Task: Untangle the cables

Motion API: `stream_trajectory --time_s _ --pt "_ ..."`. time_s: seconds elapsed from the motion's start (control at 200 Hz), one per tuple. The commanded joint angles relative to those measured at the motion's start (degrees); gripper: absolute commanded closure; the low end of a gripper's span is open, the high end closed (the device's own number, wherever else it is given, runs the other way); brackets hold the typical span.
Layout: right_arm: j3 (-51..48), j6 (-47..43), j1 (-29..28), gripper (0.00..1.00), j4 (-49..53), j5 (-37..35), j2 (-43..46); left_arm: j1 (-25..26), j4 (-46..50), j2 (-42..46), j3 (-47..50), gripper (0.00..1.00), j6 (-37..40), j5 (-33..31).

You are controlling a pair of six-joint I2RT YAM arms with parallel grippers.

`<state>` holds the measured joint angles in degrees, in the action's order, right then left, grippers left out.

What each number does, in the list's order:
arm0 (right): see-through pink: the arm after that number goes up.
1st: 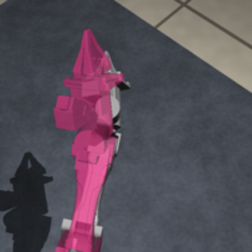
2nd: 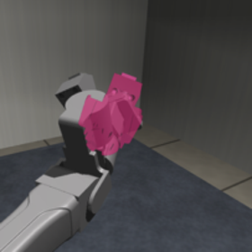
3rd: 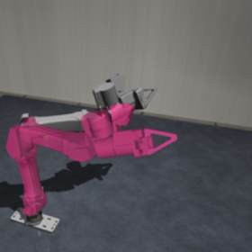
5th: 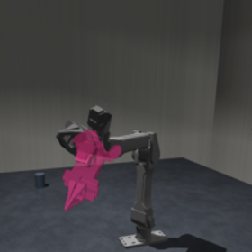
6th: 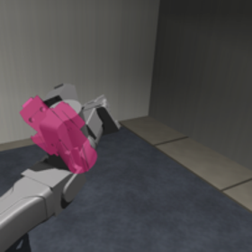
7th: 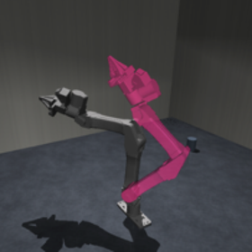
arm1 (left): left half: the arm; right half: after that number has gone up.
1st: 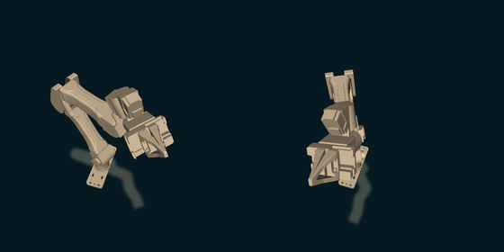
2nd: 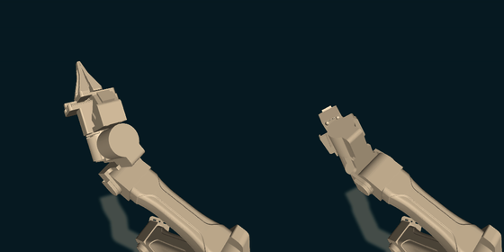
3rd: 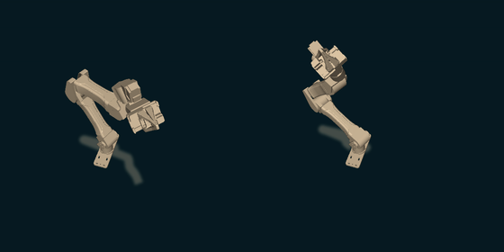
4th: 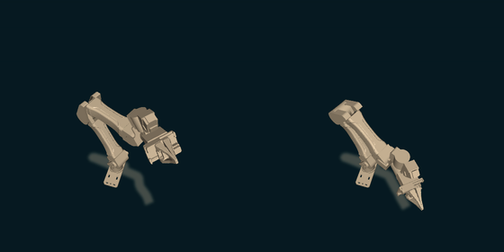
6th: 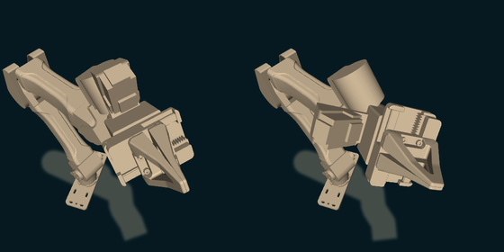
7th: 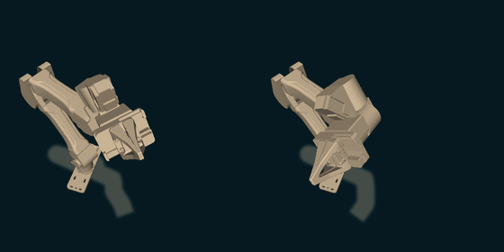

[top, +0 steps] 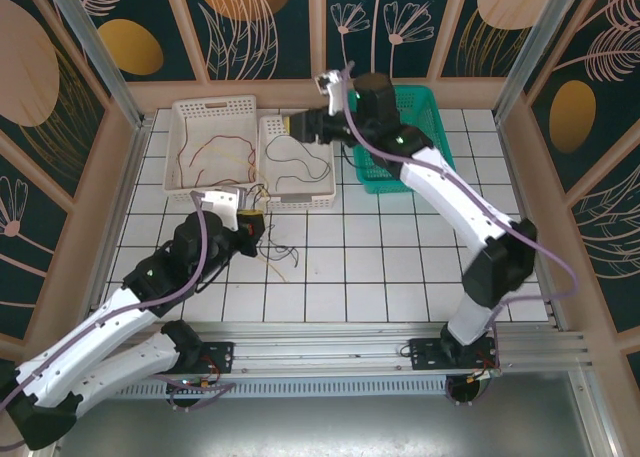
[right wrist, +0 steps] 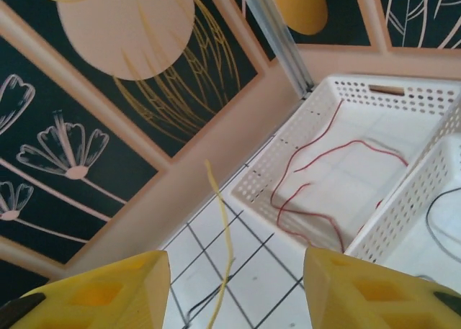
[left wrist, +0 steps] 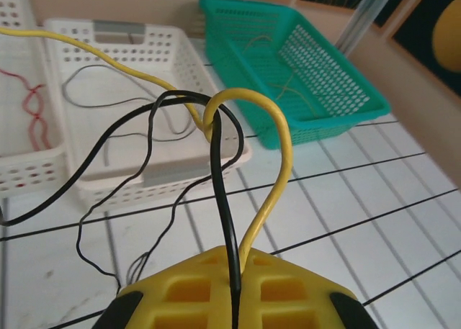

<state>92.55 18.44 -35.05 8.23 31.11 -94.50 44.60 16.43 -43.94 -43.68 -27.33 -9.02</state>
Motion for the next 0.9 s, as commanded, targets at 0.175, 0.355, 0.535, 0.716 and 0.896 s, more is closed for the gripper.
stream_trajectory --time_s 0.175,0.355,0.535,0.716,0.896 --pt "-27.3 8.6 -0.8 0.47 -16.8 7.4 18.1 -0.3 -14.1 -5.7 3.0 1.00 -2.9 9.0" --pt "-35.6 8.6 -4.6 0.48 -18.1 8.7 25.3 -0.2 -17.9 -8.6 4.8 1.00 -3.7 9.8" --pt "-40.3 8.9 -8.0 0.50 -18.3 5.5 27.0 -0.1 -20.6 -11.3 5.6 1.00 -4.6 10.8" --pt "-41.5 9.7 -8.7 0.52 -19.3 3.9 24.8 0.6 -21.2 -12.5 5.5 1.00 -4.9 10.7" --pt "-40.4 10.2 -8.8 0.54 -19.7 3.2 21.9 1.0 -21.3 -12.5 5.7 1.00 -5.2 10.7"
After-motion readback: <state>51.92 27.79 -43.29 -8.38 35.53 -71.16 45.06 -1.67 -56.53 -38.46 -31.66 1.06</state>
